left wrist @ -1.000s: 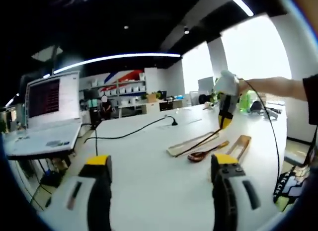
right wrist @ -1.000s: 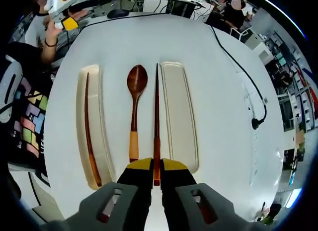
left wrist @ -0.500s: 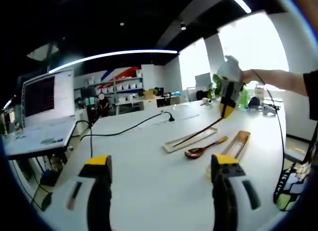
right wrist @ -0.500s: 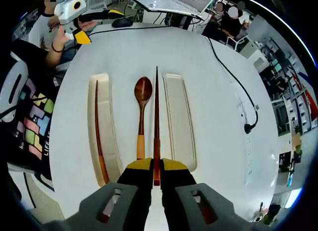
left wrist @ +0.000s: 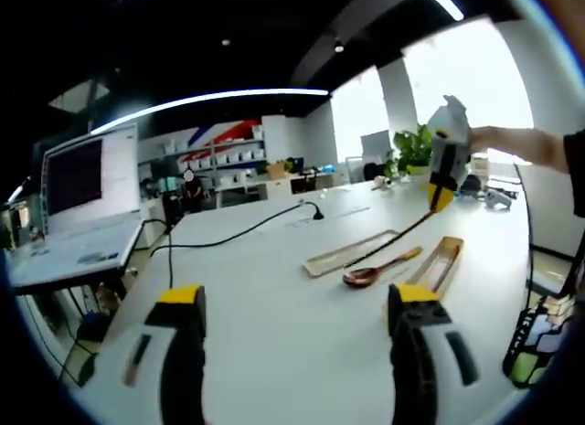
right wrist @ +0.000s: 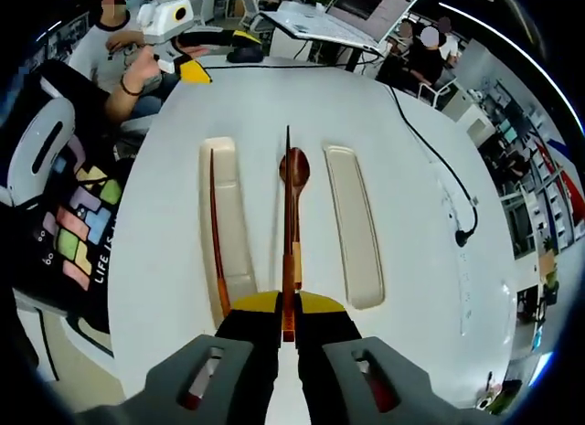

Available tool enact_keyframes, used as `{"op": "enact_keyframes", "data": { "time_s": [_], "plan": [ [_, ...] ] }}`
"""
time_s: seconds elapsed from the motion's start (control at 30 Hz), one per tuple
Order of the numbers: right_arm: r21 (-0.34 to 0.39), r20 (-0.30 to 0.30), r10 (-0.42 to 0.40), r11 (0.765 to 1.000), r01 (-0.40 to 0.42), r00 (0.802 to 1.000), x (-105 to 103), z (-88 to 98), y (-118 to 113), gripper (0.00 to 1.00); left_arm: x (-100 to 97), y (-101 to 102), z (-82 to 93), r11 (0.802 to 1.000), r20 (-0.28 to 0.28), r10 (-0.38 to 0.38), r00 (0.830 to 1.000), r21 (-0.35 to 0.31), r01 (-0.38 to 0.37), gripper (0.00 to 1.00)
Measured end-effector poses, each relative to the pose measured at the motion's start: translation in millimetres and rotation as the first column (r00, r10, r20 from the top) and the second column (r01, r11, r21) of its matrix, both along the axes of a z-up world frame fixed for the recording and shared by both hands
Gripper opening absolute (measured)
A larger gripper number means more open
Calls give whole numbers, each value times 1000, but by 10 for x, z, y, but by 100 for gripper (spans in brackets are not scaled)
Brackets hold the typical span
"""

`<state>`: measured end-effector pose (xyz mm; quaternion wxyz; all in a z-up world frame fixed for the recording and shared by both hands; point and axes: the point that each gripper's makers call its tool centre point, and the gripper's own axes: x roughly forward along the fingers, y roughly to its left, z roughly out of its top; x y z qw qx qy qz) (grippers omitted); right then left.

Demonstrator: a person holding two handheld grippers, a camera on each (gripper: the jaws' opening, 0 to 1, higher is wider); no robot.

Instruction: Arrange the utensils inside the cutlery case until each visible utensil rests in its matching compartment.

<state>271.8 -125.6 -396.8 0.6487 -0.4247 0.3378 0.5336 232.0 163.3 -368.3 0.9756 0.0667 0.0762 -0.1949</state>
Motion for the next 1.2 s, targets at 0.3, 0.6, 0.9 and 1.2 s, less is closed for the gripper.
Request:
{"op": "enact_keyframes", "data": {
  "time_s": [0.3, 0.6, 0.9, 1.2],
  "plan": [
    [9, -40, 71, 997, -70, 997, -328, -104, -65, 2, -18, 6, 19, 1000, 3, -1, 1000, -5, 1, 86],
    [35, -60, 126, 992, -124, 990, -345, -119, -44, 3, -5, 10, -8, 1000, -7, -1, 1000, 4, 1, 86],
    [20, -98, 145, 989, -144, 985, -351, -275, 2, 3, -3, -6, -49, 1000, -20, -2, 1000, 20, 3, 85],
    [-17, -113, 147, 989, -150, 983, -343, -414, -21, 3, 8, 6, -46, 1000, -20, 2, 1000, 13, -2, 85]
  ]
}}
